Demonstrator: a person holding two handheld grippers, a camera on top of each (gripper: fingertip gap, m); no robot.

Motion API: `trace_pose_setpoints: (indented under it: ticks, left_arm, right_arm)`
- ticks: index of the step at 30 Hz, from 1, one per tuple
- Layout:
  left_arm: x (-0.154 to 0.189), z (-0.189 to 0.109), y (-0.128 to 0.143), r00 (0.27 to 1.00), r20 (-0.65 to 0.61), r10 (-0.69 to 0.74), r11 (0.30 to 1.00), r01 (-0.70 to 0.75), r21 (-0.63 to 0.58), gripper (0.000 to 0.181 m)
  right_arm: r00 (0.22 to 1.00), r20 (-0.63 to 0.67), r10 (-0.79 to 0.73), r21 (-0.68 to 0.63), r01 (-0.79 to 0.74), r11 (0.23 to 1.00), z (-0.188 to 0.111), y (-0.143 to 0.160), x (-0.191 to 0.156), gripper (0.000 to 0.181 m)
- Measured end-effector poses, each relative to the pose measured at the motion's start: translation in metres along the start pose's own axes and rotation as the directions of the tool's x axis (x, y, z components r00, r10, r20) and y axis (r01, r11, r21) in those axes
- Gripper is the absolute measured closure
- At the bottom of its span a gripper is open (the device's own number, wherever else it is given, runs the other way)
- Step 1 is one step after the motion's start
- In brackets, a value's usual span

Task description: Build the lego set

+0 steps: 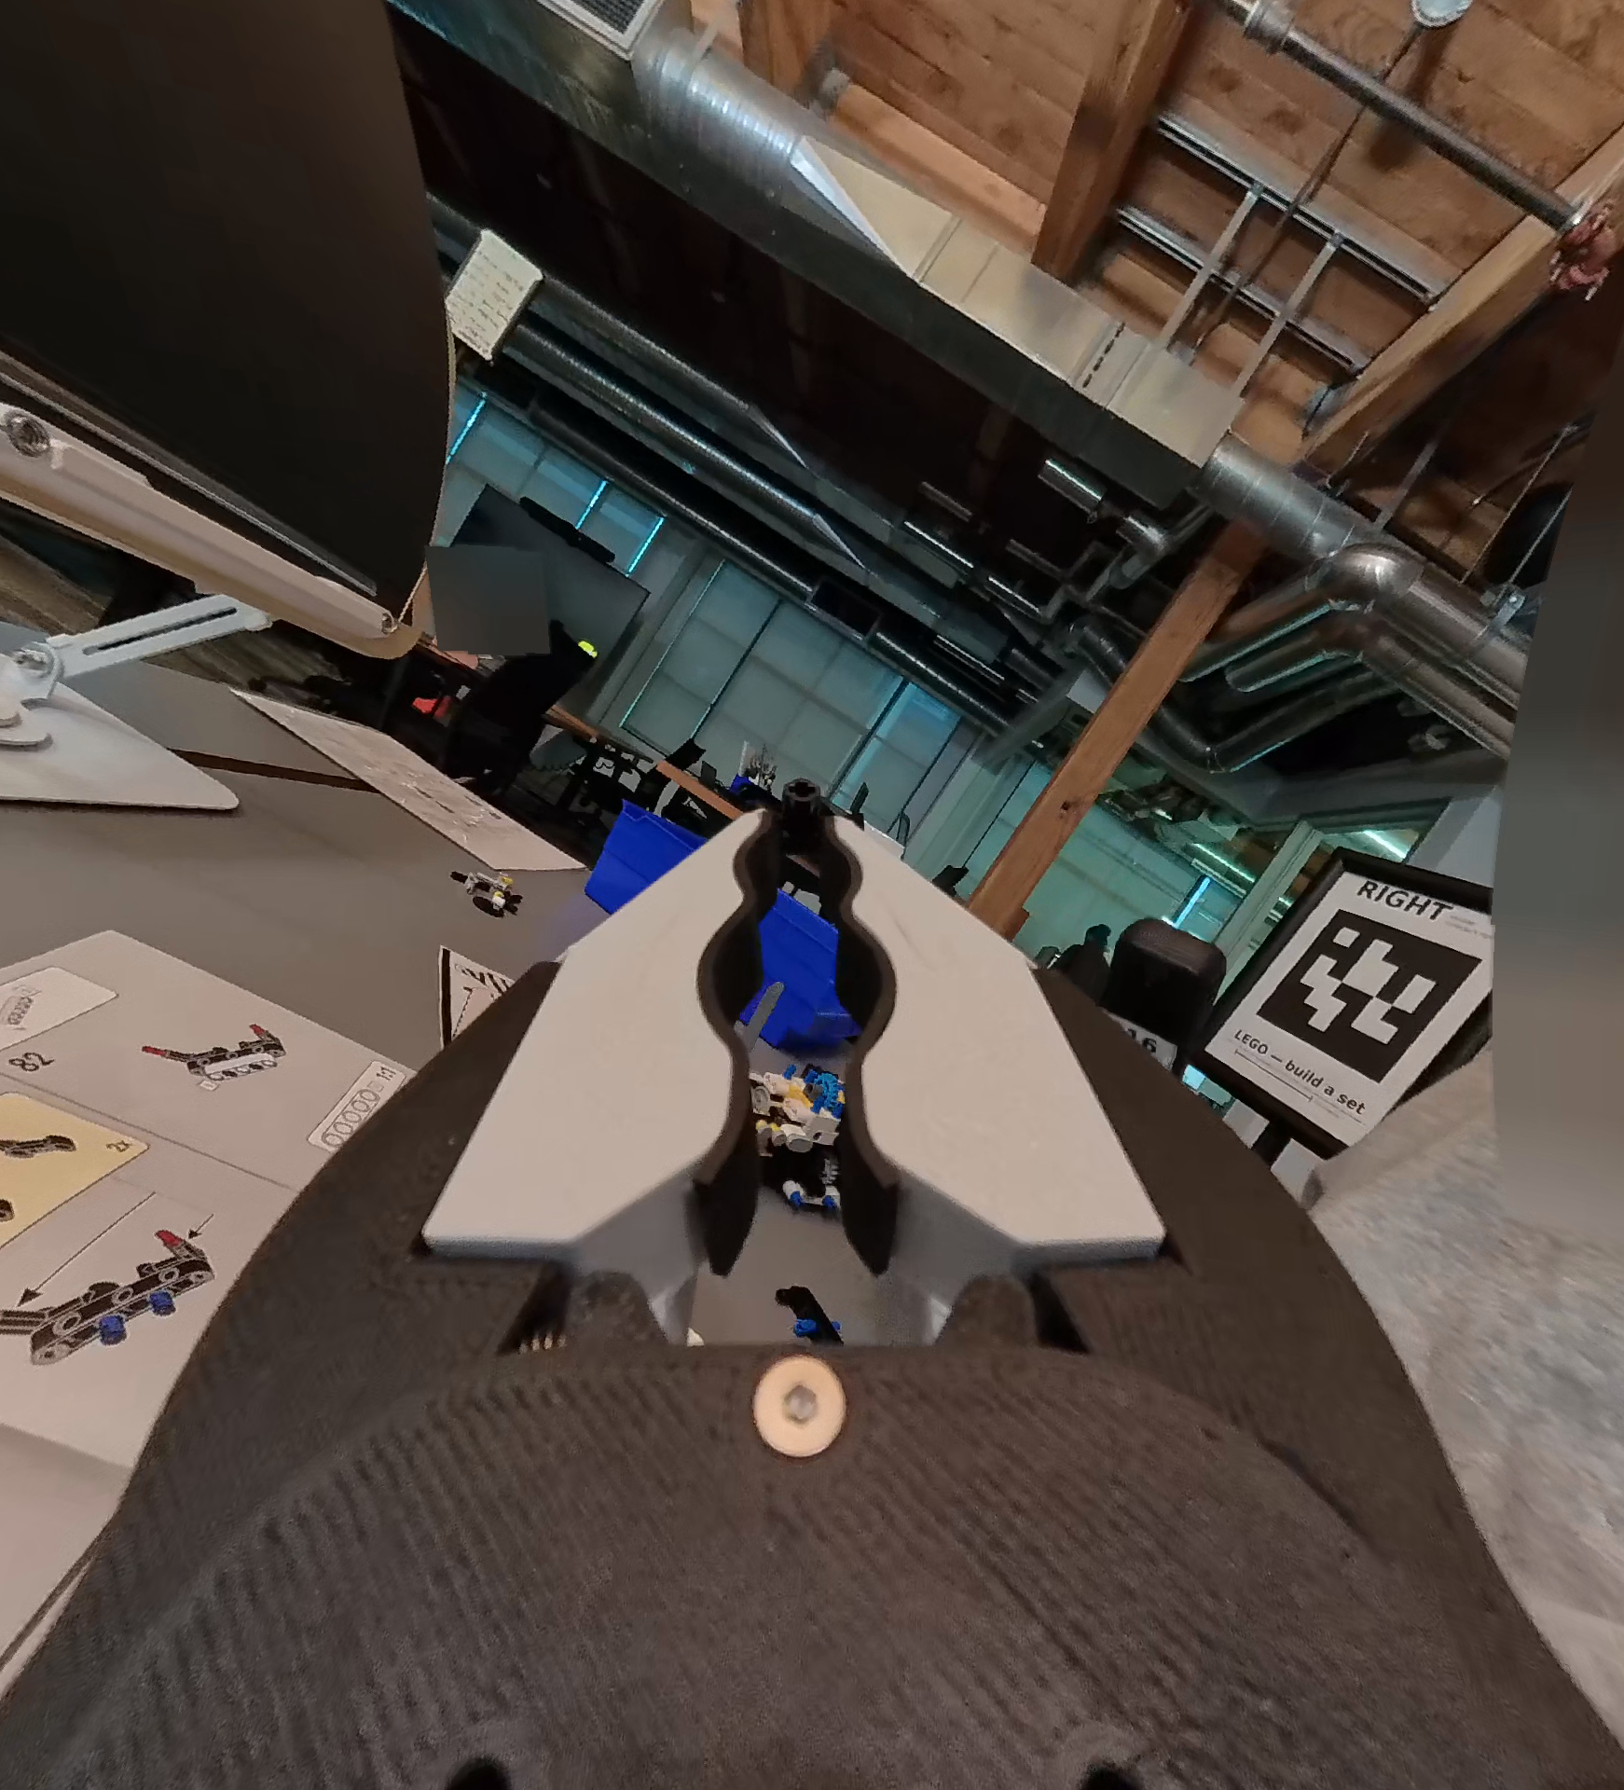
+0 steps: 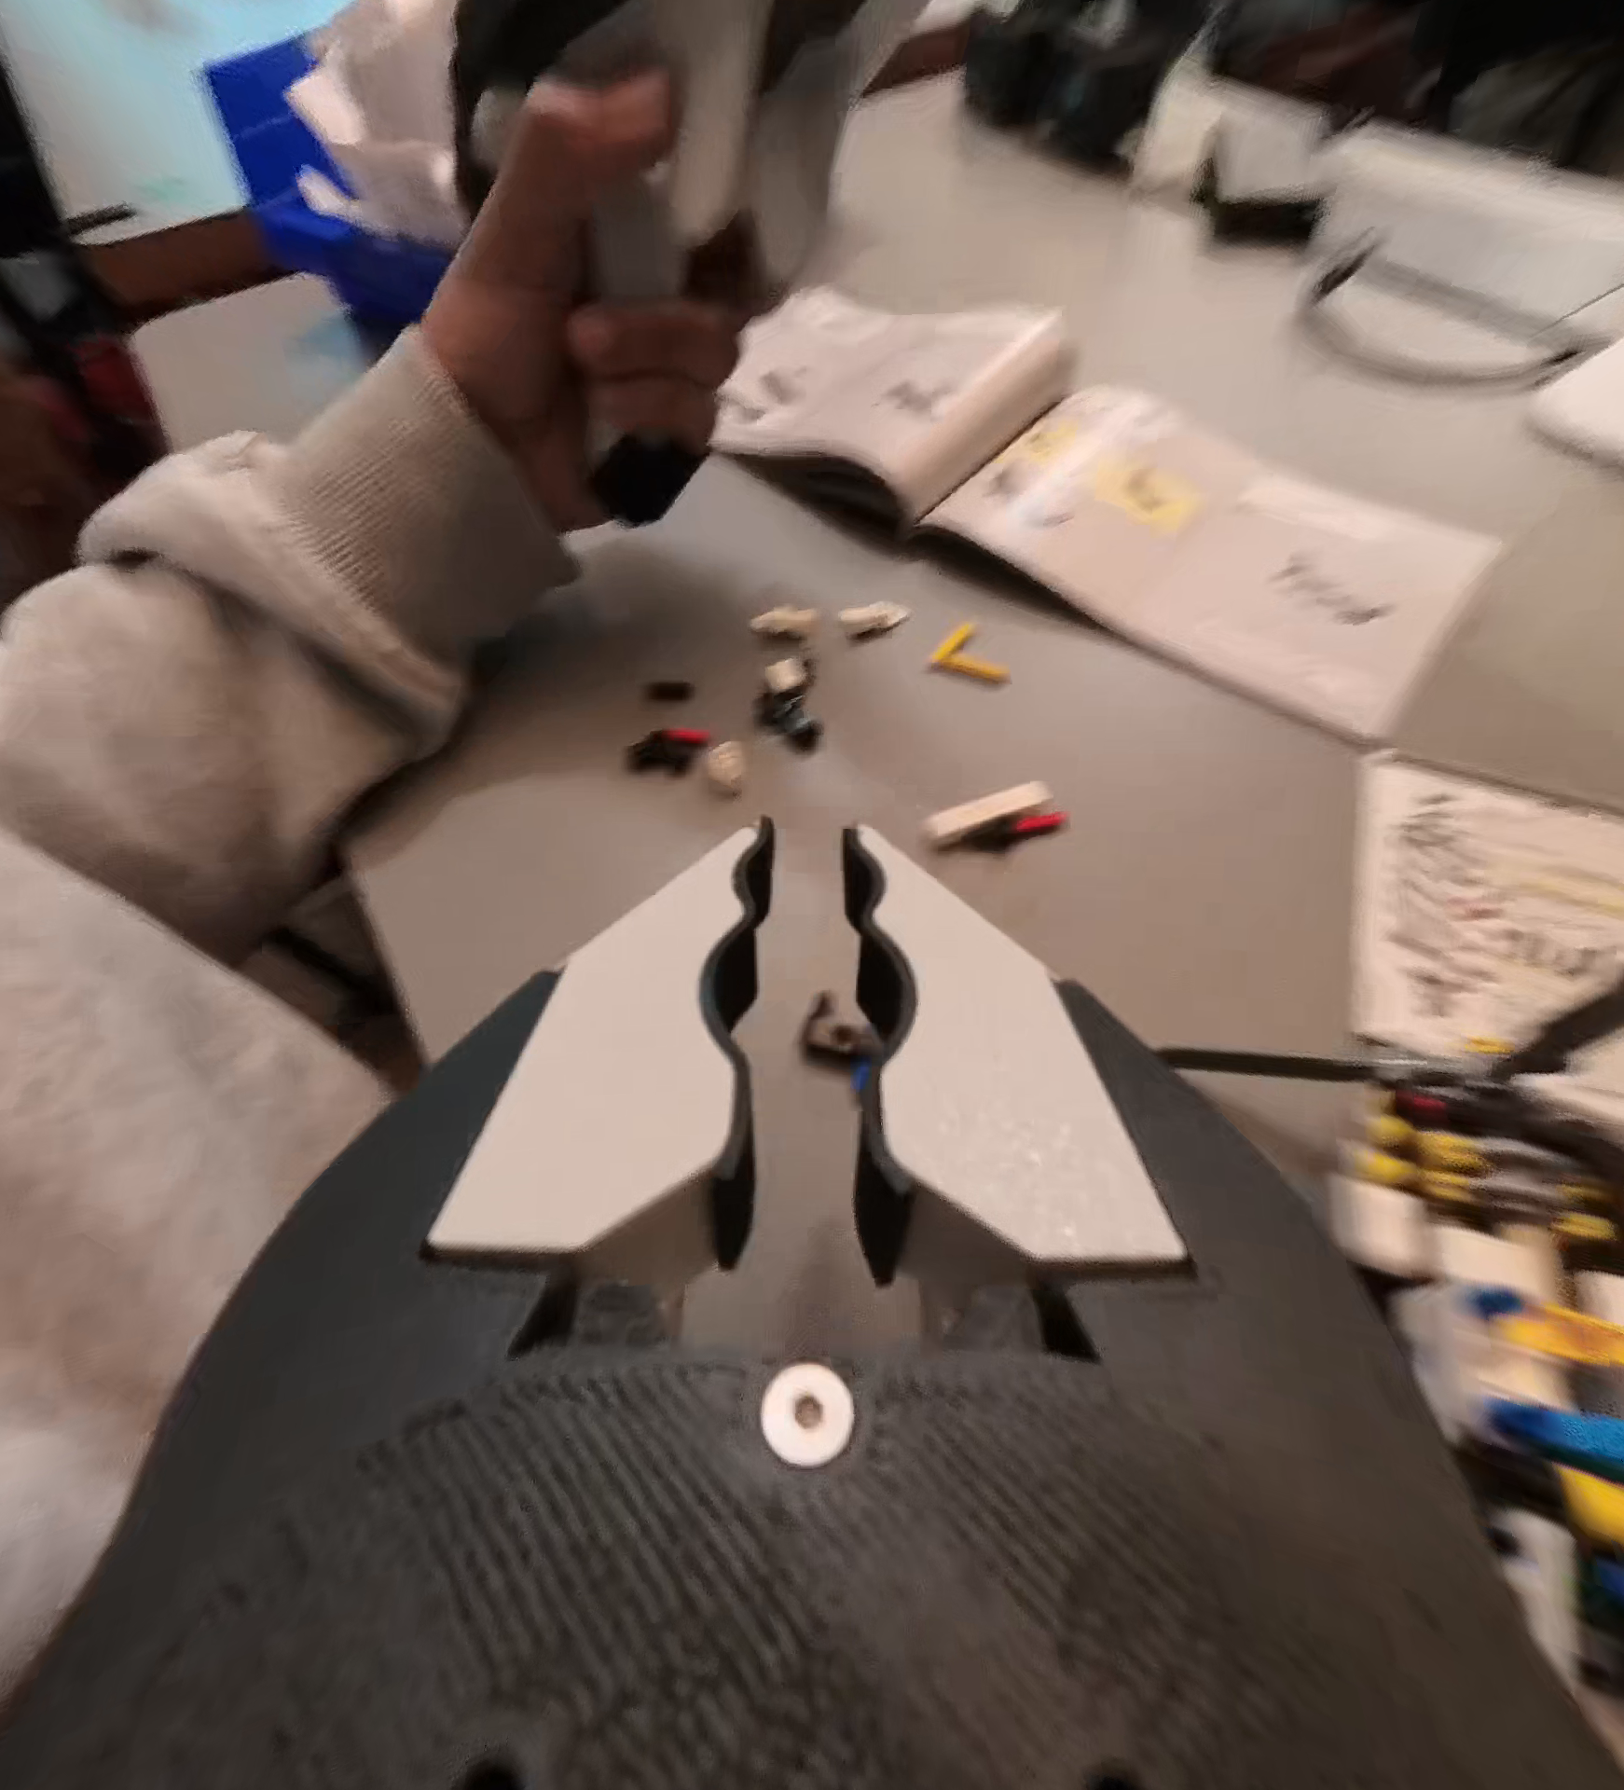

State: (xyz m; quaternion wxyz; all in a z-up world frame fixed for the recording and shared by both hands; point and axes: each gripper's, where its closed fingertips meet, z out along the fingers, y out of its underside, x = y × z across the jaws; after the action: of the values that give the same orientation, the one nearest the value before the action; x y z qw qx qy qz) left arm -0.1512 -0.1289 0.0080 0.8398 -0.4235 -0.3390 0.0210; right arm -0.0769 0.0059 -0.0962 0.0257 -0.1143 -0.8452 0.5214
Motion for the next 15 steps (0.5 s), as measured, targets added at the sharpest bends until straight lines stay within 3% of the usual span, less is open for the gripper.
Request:
trace_pose_setpoints:
  ticks: [3,5,9,15]
  left_arm:
    - [-0.001,0.000,0.001,1.000,0.010,0.006,1.000,-0.006,-0.004,0.175]
    - [-0.001,0.000,0.002,1.000,0.013,0.009,1.000,-0.008,-0.007,0.175]
    - [0.001,0.000,0.001,1.000,0.004,0.003,1.000,-0.003,0.000,0.176]
    - [0.002,-0.001,-0.003,1.000,-0.001,-0.002,1.000,0.002,0.020,0.176]
  right_arm:
    - [0.996,0.084,0.030,-0.222,-0.010,0.975,0.017,0.038,-0.027,0.161]
    - [0.995,0.096,0.005,-0.294,0.023,0.955,0.024,0.052,-0.037,0.161]
    - [0.993,0.116,0.023,-0.323,0.016,0.946,0.033,0.056,-0.049,0.163]
    - [0.998,0.066,0.023,-0.335,0.001,0.942,0.052,0.053,-0.038,0.154]
